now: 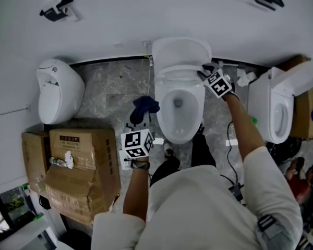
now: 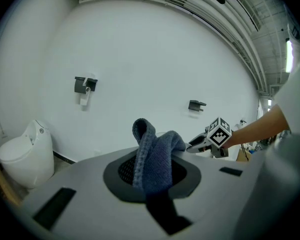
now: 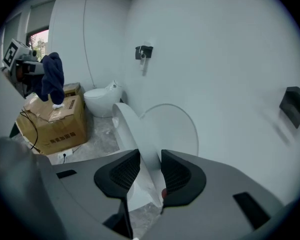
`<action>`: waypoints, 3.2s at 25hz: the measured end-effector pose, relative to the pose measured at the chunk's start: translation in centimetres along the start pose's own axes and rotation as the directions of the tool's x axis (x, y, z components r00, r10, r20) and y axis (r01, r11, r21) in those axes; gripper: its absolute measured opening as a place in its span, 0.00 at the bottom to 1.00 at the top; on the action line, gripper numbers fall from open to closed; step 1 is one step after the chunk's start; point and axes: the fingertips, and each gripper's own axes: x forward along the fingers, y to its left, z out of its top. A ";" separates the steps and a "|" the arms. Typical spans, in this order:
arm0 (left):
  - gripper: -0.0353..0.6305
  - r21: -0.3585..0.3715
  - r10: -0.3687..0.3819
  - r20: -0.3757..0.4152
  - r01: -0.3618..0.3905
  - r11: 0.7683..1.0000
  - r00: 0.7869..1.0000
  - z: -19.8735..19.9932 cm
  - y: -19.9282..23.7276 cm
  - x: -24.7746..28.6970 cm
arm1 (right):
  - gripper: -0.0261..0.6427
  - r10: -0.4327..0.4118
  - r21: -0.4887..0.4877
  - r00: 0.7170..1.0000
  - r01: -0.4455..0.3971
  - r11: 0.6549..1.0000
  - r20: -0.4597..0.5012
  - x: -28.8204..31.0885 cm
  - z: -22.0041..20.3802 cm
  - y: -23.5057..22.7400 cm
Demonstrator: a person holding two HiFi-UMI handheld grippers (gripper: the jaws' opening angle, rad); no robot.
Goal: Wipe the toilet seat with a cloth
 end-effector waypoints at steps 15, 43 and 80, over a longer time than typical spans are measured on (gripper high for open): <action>0.12 -0.018 -0.095 -0.018 0.095 0.995 0.995 -2.7 -0.4 -2.9 | 0.30 0.177 -0.209 0.982 -0.186 0.960 -0.058 -4.9 -8.6 13.9; 0.12 -0.047 -0.194 -0.231 0.188 0.981 0.953 -16.2 -3.4 -0.2 | 0.46 0.535 -0.199 0.742 -0.642 0.740 -0.403 -2.7 -24.7 32.0; 0.12 -0.051 -0.214 -0.361 0.210 0.976 0.908 -30.5 -2.0 14.2 | 0.40 0.530 0.054 0.807 -0.536 0.842 -0.261 6.3 -35.6 38.3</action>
